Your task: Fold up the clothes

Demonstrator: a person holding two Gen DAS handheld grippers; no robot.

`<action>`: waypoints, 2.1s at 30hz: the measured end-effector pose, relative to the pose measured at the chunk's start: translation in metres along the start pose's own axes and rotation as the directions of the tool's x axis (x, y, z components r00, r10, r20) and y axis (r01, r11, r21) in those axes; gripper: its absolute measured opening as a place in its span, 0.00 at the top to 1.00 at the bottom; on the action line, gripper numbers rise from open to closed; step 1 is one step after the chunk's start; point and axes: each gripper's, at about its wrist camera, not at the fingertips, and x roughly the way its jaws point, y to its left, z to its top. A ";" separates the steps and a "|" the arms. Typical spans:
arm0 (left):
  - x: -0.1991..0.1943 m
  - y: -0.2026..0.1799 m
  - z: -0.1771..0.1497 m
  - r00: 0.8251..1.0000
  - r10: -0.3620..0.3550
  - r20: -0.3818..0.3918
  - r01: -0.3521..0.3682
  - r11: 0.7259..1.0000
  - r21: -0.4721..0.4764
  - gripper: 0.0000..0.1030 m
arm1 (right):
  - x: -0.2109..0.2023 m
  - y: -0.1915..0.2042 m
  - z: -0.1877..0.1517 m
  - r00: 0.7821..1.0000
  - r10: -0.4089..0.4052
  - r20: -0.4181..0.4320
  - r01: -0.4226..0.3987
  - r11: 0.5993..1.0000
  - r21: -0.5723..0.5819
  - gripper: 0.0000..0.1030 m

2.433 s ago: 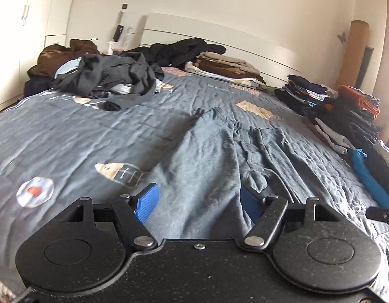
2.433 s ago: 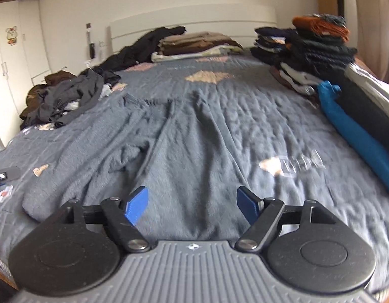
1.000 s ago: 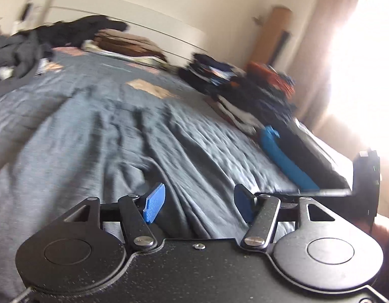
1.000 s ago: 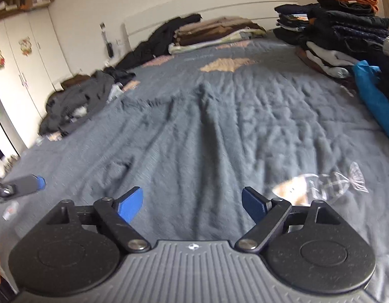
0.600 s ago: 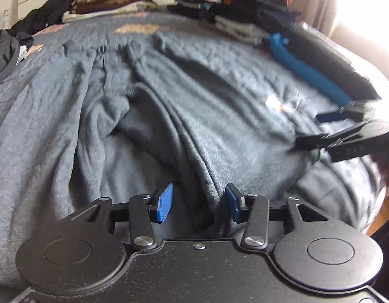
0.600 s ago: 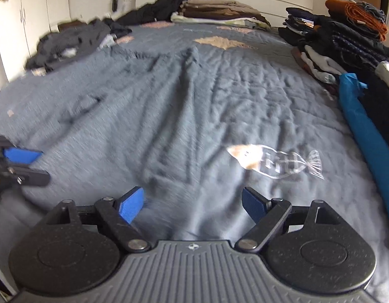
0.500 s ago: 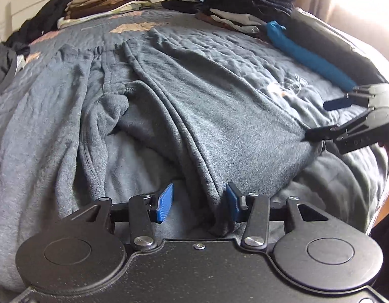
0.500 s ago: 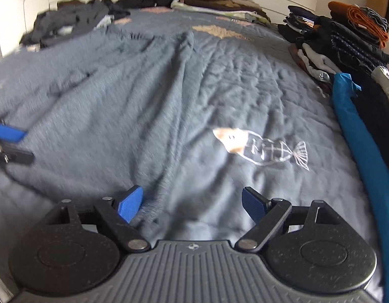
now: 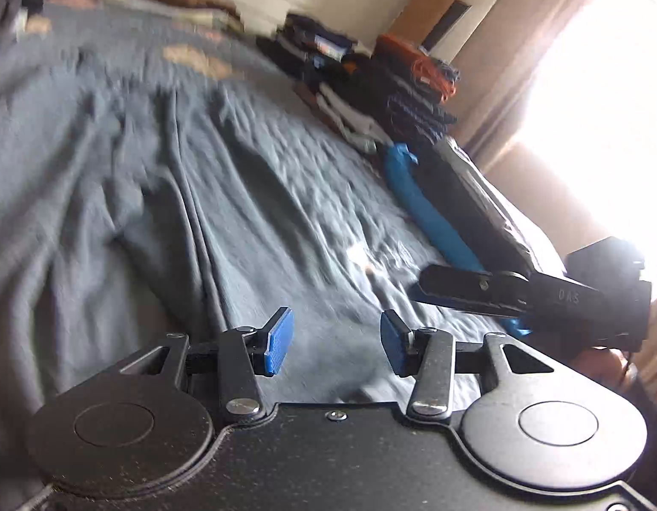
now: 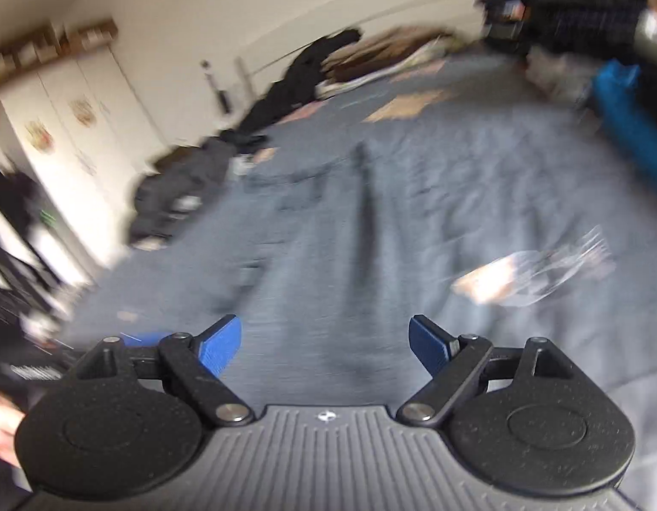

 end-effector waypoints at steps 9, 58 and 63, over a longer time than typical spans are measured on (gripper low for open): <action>0.019 0.019 -0.004 0.984 0.113 -0.141 -0.119 0.992 -0.038 0.58 | 0.039 -0.020 -0.024 0.965 -0.181 -0.189 0.187 0.982 0.011 0.17; 0.049 0.089 0.093 0.825 0.548 0.142 -0.564 0.780 0.271 0.87 | 0.146 0.042 0.059 0.986 -0.151 -0.067 0.144 0.984 -0.102 0.14; 0.046 0.089 0.101 0.846 0.526 0.083 -0.528 0.808 0.262 0.84 | 0.144 0.044 0.058 0.986 -0.151 -0.065 0.143 0.983 -0.114 0.14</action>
